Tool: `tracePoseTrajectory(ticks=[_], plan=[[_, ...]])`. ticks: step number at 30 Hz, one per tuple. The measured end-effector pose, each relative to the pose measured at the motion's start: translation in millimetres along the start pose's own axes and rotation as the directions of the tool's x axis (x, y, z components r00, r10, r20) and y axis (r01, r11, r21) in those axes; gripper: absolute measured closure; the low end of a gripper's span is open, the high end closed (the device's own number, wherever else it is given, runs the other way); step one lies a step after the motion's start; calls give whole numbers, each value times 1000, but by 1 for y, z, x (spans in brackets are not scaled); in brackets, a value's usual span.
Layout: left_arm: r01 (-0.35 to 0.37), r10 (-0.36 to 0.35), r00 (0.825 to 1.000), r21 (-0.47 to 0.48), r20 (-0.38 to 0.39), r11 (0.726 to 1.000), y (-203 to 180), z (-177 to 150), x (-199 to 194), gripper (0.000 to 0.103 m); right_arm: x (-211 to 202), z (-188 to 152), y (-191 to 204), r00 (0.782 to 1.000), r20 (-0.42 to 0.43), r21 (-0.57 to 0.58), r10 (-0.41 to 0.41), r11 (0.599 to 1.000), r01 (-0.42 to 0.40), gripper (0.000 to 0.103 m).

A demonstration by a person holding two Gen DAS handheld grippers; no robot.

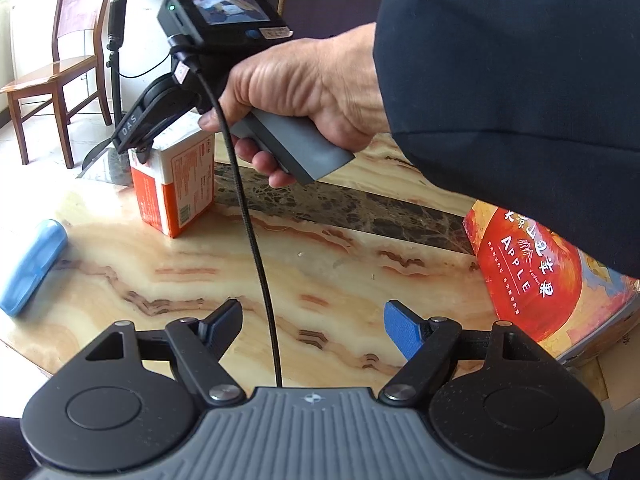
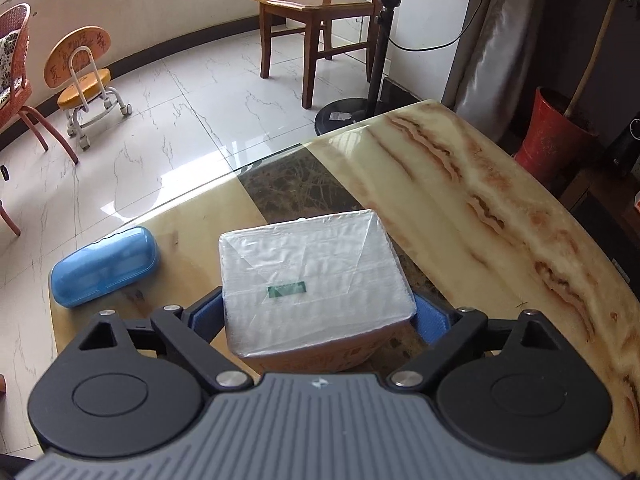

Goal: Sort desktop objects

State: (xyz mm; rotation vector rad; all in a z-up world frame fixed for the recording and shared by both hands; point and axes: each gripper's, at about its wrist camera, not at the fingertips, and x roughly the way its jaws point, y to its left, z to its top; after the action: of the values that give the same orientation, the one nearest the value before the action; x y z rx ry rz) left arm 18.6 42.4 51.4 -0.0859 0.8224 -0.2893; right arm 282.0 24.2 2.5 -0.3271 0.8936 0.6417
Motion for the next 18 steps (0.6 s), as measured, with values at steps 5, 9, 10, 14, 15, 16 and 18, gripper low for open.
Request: tracePoseTrajectory(ticks=[5, 9, 10, 14, 15, 16, 18], plan=[[5, -5, 1000, -6, -3, 1000, 1, 1, 0, 24, -12, -9, -8, 999, -16, -18, 47, 999, -47, 10], [11, -11, 1000, -17, -6, 1000, 2, 1, 1, 24, -31, -27, -11, 994, -63, -170, 90, 980, -99, 10], [12, -12, 1000, -18, -6, 1000, 2, 1, 1, 24, -36, -31, -14, 993, -73, -191, 92, 976, -104, 10], [14, -14, 1000, 3, -8, 1000, -3, 1, 2, 24, -55, -45, -26, 989, -111, -274, 98, 954, -125, 10], [13, -13, 1000, 7, -8, 1000, -4, 1, 2, 24, -60, -49, -29, 988, -121, -294, 99, 947, -131, 10], [12, -12, 1000, 11, -8, 1000, -5, 1, 2, 24, -64, -53, -31, 987, -131, -315, 97, 939, -135, 10], [11, -11, 1000, 14, -8, 1000, -6, 1, 3, 24, -70, -63, -35, 984, -155, -330, 91, 934, -138, 10]])
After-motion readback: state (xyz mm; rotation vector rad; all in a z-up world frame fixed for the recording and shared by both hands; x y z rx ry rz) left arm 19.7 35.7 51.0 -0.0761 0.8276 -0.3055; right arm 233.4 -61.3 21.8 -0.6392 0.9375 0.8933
